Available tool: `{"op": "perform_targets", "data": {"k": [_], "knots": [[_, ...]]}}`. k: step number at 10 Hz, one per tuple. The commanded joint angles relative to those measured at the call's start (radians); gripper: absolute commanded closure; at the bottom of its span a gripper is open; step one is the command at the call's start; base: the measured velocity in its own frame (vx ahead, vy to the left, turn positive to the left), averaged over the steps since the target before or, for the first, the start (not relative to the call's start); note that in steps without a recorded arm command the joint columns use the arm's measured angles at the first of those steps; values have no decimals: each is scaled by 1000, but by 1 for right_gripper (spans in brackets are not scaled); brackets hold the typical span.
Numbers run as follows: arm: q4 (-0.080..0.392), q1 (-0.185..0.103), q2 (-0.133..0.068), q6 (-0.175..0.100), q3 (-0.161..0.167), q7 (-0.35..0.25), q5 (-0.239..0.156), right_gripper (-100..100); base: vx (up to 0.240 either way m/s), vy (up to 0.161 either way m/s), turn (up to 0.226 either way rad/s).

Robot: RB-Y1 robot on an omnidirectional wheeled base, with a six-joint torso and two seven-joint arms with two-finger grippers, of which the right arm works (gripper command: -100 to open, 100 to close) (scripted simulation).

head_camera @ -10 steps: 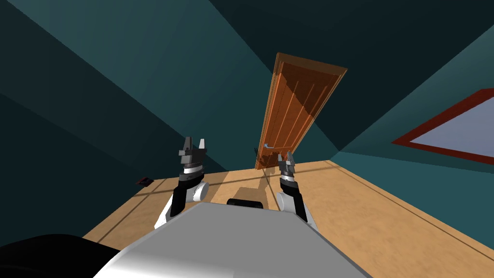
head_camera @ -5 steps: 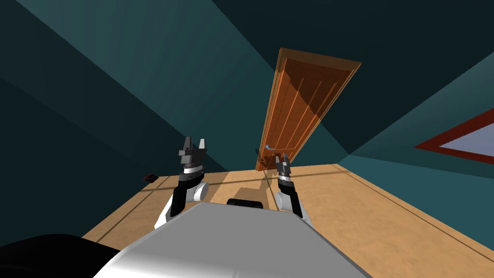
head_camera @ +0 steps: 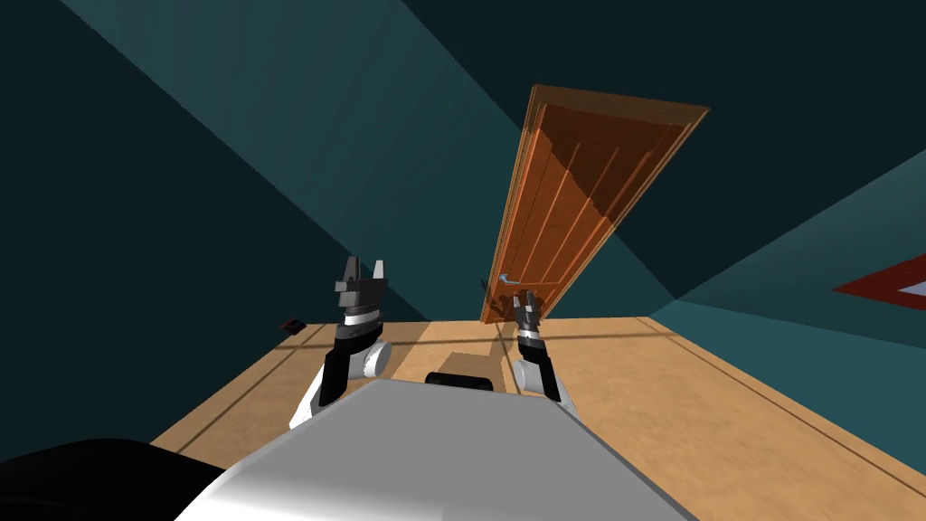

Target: Pull the door open

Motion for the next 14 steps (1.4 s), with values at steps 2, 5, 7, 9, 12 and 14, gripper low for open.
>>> {"op": "perform_targets", "data": {"k": [2,5,7,9,12,14], "knots": [[77,-18,-14,-21,6,-2,-22,-100,47,-68,76],[137,-33,-21,-31,9,-2,-35,-100,43,-53,74],[185,-47,-29,-42,13,-3,-49,-100,36,-50,82],[233,-62,-37,-52,16,-4,-62,-100,30,-58,83],[314,-91,-52,-72,22,-5,-89,-100,39,-61,90],[368,-106,-59,-82,25,-6,-102,-100,30,-58,96]]}}
